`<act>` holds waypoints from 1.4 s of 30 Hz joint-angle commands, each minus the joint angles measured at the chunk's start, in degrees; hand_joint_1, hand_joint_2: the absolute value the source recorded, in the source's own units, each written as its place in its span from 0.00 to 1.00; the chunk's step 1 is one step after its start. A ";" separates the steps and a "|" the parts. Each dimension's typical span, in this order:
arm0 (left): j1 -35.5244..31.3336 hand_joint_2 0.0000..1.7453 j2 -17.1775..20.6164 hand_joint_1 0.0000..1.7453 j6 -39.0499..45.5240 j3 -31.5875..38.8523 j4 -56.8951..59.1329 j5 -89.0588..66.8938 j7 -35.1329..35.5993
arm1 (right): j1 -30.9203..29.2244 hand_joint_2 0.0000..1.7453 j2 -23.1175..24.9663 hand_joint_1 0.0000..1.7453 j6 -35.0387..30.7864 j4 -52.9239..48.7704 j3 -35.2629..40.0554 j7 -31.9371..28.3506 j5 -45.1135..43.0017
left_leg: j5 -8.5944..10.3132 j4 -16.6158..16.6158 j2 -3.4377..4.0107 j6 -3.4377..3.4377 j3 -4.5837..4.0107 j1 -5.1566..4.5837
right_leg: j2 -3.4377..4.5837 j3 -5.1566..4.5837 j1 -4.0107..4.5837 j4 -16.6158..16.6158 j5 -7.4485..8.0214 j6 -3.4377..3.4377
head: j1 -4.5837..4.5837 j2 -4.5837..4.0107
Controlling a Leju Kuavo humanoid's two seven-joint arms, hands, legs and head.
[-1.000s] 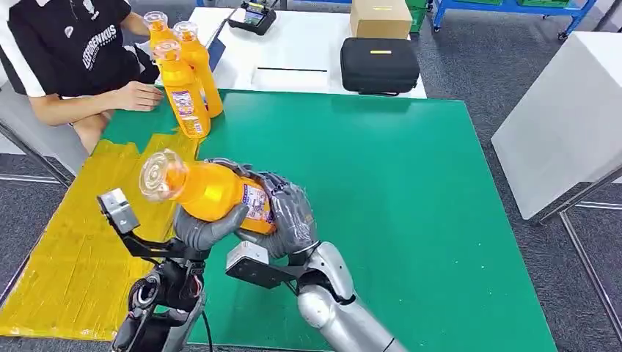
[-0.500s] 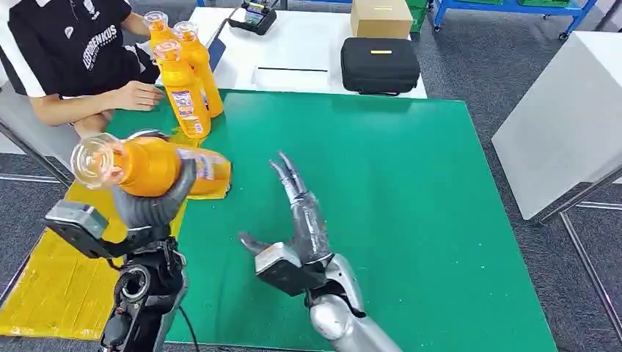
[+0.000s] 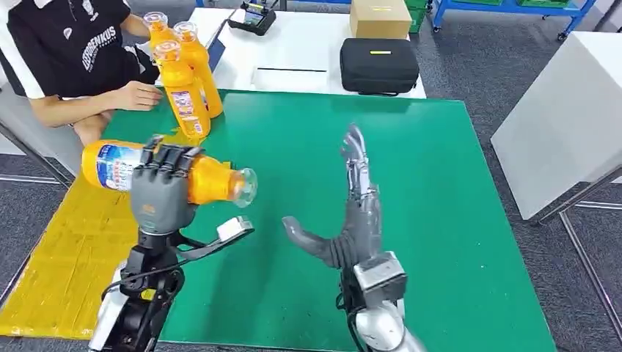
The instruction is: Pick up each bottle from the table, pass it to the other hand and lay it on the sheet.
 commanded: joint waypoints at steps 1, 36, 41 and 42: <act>-7.85 1.00 5.35 1.00 0.59 -5.65 16.45 -2.74 7.14 | 0.42 1.00 -3.30 0.00 -0.45 -4.77 0.09 0.15 -0.41 | -0.03 -0.08 -0.09 -0.10 0.21 0.00 | -0.16 0.22 0.02 -0.03 -0.09 -0.08 | 0.00 0.00; -16.63 1.00 9.24 1.00 -18.39 -4.64 44.75 -2.42 10.32 | 0.98 1.00 -3.70 0.00 0.42 -6.75 1.31 0.97 1.96 | -0.10 0.01 0.10 -0.18 0.23 0.10 | 0.02 0.25 0.12 0.05 -0.12 -0.12 | 0.02 0.00; -18.46 1.00 9.51 1.00 -20.60 -3.28 46.15 -2.70 10.43 | 0.71 1.00 -3.33 0.00 1.05 -6.53 0.85 1.58 2.89 | -0.04 0.02 0.00 -0.16 0.08 0.13 | -0.06 0.12 0.14 0.05 -0.08 -0.11 | 0.02 0.00; -18.54 1.00 9.50 1.00 -21.05 -2.87 46.36 -2.45 10.13 | 0.60 1.00 -3.26 0.00 1.28 -6.33 0.87 1.80 2.92 | -0.10 0.04 0.00 -0.20 0.19 0.13 | -0.09 0.23 0.15 0.09 -0.15 -0.14 | 0.02 0.00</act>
